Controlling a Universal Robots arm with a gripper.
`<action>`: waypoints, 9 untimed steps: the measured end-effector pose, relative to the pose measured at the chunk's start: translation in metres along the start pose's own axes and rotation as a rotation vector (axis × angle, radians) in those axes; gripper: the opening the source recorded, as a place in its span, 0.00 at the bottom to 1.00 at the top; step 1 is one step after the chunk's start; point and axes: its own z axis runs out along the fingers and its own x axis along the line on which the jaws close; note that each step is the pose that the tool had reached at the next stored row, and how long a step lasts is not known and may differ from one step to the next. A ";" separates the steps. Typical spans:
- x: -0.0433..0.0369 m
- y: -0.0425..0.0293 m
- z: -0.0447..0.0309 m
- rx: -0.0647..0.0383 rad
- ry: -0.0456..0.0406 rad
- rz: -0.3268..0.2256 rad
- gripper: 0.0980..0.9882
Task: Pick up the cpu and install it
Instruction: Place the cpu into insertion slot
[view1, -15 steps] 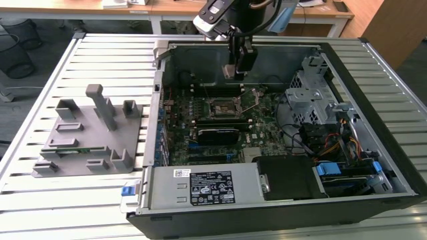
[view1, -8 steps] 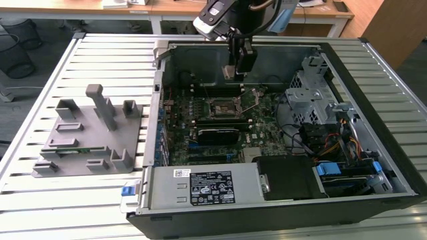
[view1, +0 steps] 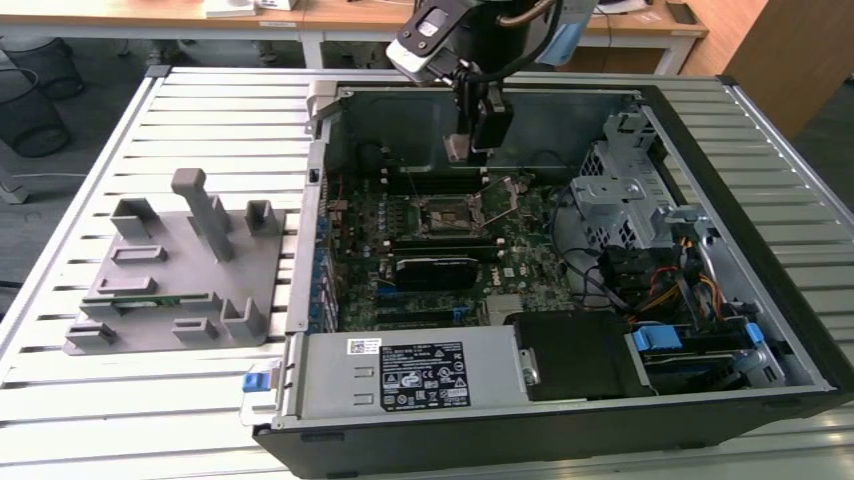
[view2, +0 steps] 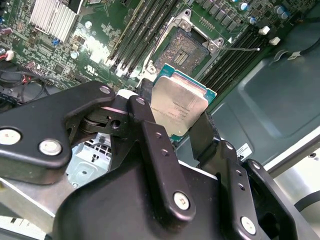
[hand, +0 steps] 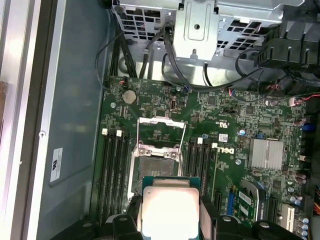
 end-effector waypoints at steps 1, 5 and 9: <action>0.0000 0.0000 0.0008 0.000 0.0001 0.000 0.50; 0.0000 -0.0001 0.0032 0.000 0.0000 0.000 0.50; 0.0000 -0.0001 0.0049 0.000 0.0000 0.000 0.50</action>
